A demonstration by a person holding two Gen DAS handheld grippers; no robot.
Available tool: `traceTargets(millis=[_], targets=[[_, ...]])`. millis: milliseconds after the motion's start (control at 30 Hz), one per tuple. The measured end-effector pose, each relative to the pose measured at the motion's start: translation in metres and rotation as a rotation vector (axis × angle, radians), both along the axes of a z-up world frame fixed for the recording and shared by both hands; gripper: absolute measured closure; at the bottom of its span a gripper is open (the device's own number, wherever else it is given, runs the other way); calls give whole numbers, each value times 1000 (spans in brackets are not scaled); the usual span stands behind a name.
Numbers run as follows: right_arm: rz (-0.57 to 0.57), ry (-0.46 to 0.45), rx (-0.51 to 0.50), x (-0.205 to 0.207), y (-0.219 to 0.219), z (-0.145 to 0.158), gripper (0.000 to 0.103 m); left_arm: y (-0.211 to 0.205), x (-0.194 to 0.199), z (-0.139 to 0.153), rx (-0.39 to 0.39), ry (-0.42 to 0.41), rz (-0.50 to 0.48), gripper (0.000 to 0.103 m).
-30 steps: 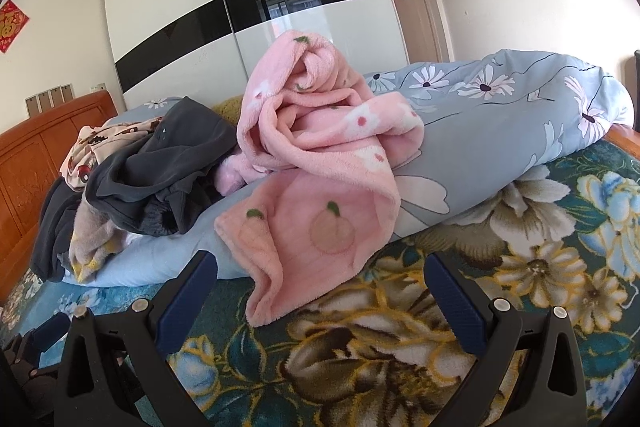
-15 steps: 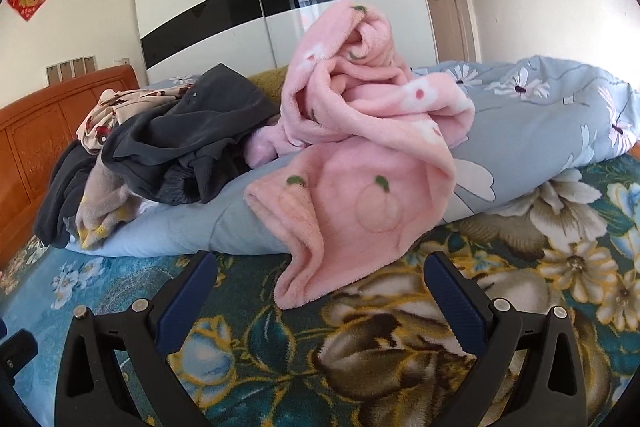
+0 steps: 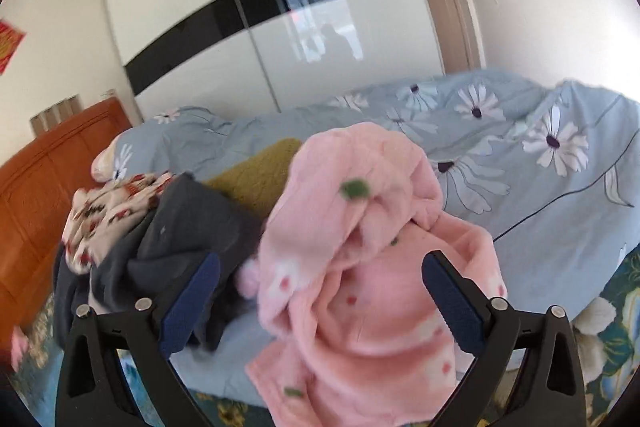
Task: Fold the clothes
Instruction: 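Grasp the pink fleece garment with the right tool and lift it, then carry the pink garment with the right tool and lay it on the blanket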
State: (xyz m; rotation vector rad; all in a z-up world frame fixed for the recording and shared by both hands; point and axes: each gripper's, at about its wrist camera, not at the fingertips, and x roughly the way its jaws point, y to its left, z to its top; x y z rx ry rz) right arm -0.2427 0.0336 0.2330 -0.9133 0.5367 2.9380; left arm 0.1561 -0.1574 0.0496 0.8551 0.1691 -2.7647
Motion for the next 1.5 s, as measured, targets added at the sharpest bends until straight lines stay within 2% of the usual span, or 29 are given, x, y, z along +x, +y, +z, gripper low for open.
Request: traceTargets(millis=[33,100,133,200,233,267,367,500,633,867,967,1100,1267,1433,1500], targets=[[-20,-26,-23,7,14,-10,16,-1,0,1,-7,-1,-4,0],[-42,-73,-79,28,74,-42,26,-4,0,1,-8,-5,-11,0],[-47,-99,-121,32,80,-55,33,-7,3,2,-6,-3,-12,0],[-60,-149,-239,54,87,-96,52,-14,8,4,-2,4,-15,0],[-72,-168,-318,67,95,-116,66,-18,11,5,-4,5,-17,0],[-84,-172,-390,76,102,-128,73,-22,13,5,-10,5,-16,0],[-51,-98,-502,83,99,-128,83,-31,17,7,-13,3,-9,0],[94,7,-568,104,86,-100,87,-40,28,11,35,22,6,0],[182,92,-606,140,76,-80,88,-46,44,16,59,30,12,0],[356,195,-551,218,46,-23,88,-56,70,35,83,65,19,0],[465,263,-528,265,66,5,88,-59,83,43,75,77,22,0],[596,344,-471,311,53,43,89,-68,101,53,94,102,40,0],[775,360,-424,341,1,76,89,-83,128,70,91,137,77,0],[928,333,-439,345,-67,89,89,-101,157,90,35,178,119,0],[962,348,-433,351,-89,92,89,-110,167,93,25,188,134,0]])
